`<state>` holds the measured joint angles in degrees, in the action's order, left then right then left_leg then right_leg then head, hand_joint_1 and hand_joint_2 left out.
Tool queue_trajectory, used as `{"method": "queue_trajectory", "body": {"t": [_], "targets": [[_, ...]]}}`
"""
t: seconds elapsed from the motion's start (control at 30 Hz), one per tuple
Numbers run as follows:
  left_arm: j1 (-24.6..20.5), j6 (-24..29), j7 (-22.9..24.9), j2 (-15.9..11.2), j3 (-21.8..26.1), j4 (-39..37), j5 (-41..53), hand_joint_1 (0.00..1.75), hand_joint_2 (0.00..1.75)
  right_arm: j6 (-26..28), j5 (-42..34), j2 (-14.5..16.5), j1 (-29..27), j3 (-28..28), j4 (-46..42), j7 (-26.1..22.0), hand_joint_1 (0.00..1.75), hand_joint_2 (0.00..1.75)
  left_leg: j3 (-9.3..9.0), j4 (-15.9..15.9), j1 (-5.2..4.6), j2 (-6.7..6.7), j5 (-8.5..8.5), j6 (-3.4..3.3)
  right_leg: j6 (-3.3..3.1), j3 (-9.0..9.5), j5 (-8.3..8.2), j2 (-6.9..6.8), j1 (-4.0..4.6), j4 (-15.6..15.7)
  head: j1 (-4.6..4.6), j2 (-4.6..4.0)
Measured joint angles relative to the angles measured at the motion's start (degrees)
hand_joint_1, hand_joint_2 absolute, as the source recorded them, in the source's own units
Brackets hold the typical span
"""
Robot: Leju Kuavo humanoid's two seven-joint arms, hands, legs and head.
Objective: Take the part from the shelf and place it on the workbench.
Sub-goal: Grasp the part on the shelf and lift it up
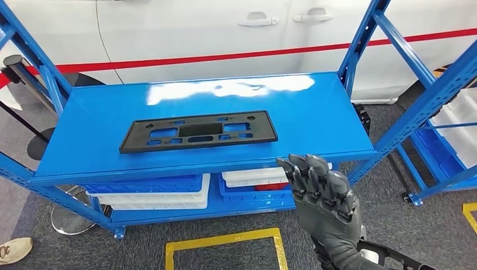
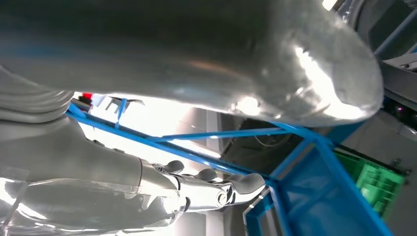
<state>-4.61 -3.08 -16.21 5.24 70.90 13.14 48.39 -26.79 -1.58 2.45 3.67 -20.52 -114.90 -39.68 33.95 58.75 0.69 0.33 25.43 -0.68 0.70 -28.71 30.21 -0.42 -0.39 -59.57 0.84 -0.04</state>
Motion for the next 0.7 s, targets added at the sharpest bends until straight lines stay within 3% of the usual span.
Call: {"method": "queue_trajectory", "body": {"t": [0.07,0.17,0.2,0.23,0.3,0.37,0.43,0.53,0.57,0.67,0.7], "targets": [[-0.12,0.0,-0.15,-0.06,0.0,0.0,0.16,0.0,0.0,0.87,0.1,-0.36,0.29,-0.58,0.32,-0.01,0.0,0.0,-0.96,-0.46,0.07,-0.09,0.29,-0.6,0.41,-2.89,1.17,0.07,-0.23,-5.19,-0.05,0.0],[-0.25,-0.02,-0.26,-0.22,0.0,0.0,0.22,0.0,0.0,1.94,0.22,-0.93,0.39,-1.35,0.98,-0.01,0.0,0.0,-2.02,-0.57,-0.05,-0.34,1.28,-0.96,0.77,-10.01,4.49,0.12,-0.34,-14.59,-0.07,0.0],[-0.24,-0.03,-0.26,-0.25,0.0,0.0,0.25,0.0,0.0,2.37,0.33,-1.12,0.49,-1.67,1.31,-0.01,0.0,0.0,-2.54,-0.56,-0.08,-0.47,1.71,-0.94,0.78,-11.27,4.23,0.12,-0.34,-15.02,-0.07,0.0],[-0.23,-0.04,-0.25,-0.25,0.0,0.0,0.27,0.0,0.0,2.93,0.5,-1.27,0.7,-2.03,1.71,-0.01,0.0,0.0,-3.16,-0.58,-0.09,-0.59,2.17,-0.87,0.66,-11.55,2.72,0.13,-0.32,-13.53,-0.07,0.0],[-0.22,-0.05,-0.24,-0.23,0.0,0.0,0.28,0.0,0.0,4.31,0.85,-1.67,1.39,-2.85,2.76,-0.01,0.0,0.0,-4.47,-0.64,-0.1,-0.75,3.14,-0.64,0.06,-10.13,-2.96,0.13,-0.13,-6.58,-0.1,0.0],[-0.27,-0.05,-0.17,-0.2,-0.01,-0.03,0.29,0.0,0.0,5.48,0.99,-2.14,2.04,-3.62,4.11,0.0,0.0,0.0,-5.2,-0.72,-0.18,-0.91,4.01,-0.1,-0.71,-8.81,-6.03,0.21,0.33,-1.07,-0.13,0.0],[-0.33,-0.02,-0.07,-0.2,-0.01,-0.07,0.31,0.0,0.0,6.5,1.09,-2.59,2.45,-4.34,5.74,0.05,0.0,0.0,-5.72,-0.49,-0.32,-0.97,4.21,0.64,-1.26,-8.32,-6.05,0.42,0.56,0.41,-0.12,0.0],[-0.43,0.33,-0.05,-0.32,-0.01,-0.08,0.39,0.0,0.0,7.52,1.38,-3.0,3.16,-5.55,8.44,0.73,0.0,0.0,-5.6,1.51,-0.26,-0.81,5.13,1.38,-1.93,-6.68,-6.36,0.48,0.11,1.4,-0.04,0.0],[-0.51,0.47,-0.05,-0.35,-0.02,-0.08,0.41,0.0,0.0,7.87,1.7,-3.1,3.37,-6.03,9.5,1.46,0.0,0.0,-4.36,3.93,-0.15,-0.75,6.3,1.55,-2.17,-6.26,-6.26,0.44,0.02,1.63,0.0,0.0],[-0.5,0.62,-0.07,-0.33,-0.04,-0.09,0.27,0.0,0.0,8.97,3.24,-3.46,3.53,-7.67,13.07,3.88,0.0,0.0,1.85,13.63,0.03,-0.69,10.33,2.09,-2.68,-5.88,-5.65,0.43,0.12,1.67,0.08,0.0],[-0.37,0.68,-0.07,-0.33,-0.04,-0.09,0.15,0.0,0.0,9.02,3.69,-3.6,3.55,-8.24,14.26,4.25,0.0,0.0,3.16,14.7,0.04,-0.69,10.26,2.24,-2.72,-5.7,-5.41,0.49,0.14,1.65,0.09,0.0]]}}
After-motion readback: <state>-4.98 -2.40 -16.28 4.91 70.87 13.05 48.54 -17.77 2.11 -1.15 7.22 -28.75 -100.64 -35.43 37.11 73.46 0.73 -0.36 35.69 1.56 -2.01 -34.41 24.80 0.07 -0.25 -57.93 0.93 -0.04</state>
